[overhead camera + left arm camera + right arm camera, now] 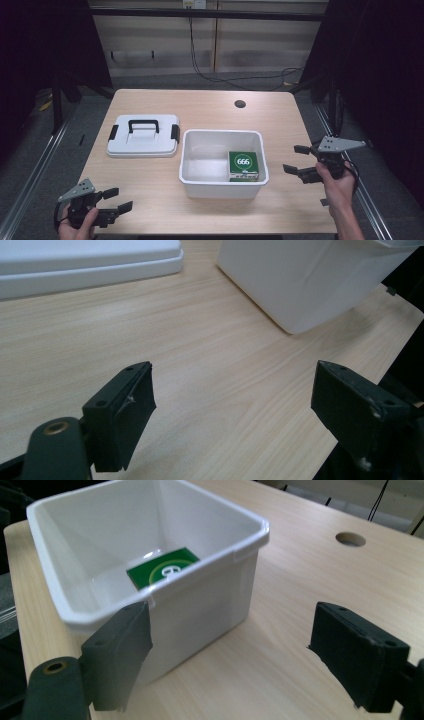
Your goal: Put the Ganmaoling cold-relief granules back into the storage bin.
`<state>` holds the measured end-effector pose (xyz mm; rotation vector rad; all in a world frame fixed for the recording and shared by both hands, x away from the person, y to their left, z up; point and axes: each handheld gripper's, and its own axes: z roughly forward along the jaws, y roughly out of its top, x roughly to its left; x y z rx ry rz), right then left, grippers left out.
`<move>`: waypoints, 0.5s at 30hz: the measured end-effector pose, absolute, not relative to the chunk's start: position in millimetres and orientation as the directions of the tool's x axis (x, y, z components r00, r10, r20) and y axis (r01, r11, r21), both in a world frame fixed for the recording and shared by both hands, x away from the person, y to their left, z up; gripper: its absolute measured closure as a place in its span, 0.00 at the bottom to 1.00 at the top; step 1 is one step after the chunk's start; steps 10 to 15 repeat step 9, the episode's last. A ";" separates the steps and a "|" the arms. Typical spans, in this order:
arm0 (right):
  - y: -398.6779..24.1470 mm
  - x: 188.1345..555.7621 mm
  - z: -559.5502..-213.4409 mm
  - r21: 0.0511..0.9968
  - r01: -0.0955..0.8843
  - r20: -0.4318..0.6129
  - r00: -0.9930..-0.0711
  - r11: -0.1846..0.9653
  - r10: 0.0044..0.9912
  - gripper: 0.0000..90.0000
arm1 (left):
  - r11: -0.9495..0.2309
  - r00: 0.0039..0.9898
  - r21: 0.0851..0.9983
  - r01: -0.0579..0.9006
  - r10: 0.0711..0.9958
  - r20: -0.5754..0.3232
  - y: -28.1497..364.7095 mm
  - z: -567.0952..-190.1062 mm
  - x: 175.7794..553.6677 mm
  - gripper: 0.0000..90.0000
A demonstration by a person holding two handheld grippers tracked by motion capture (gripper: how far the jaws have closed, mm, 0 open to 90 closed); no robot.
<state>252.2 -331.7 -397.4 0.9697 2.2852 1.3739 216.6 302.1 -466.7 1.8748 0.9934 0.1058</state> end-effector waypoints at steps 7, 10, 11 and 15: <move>-348.0 242.4 -419.3 0.860 0.425 0.099 -0.681 0.282 0.725 0.16 | -0.196 0.665 0.781 0.593 0.666 -0.337 300.6 -468.1 218.5 0.19; -350.5 242.7 -429.4 0.849 0.449 0.111 -0.666 0.278 0.738 0.16 | -0.199 0.665 0.781 0.592 0.667 -0.334 301.9 -468.2 219.0 0.19; -350.5 242.7 -429.4 0.849 0.449 0.111 -0.666 0.278 0.738 0.16 | -0.199 0.665 0.781 0.592 0.667 -0.334 301.9 -468.2 219.0 0.19; -350.5 242.7 -429.4 0.849 0.449 0.111 -0.666 0.278 0.738 0.16 | -0.199 0.665 0.781 0.592 0.667 -0.334 301.9 -468.2 219.0 0.19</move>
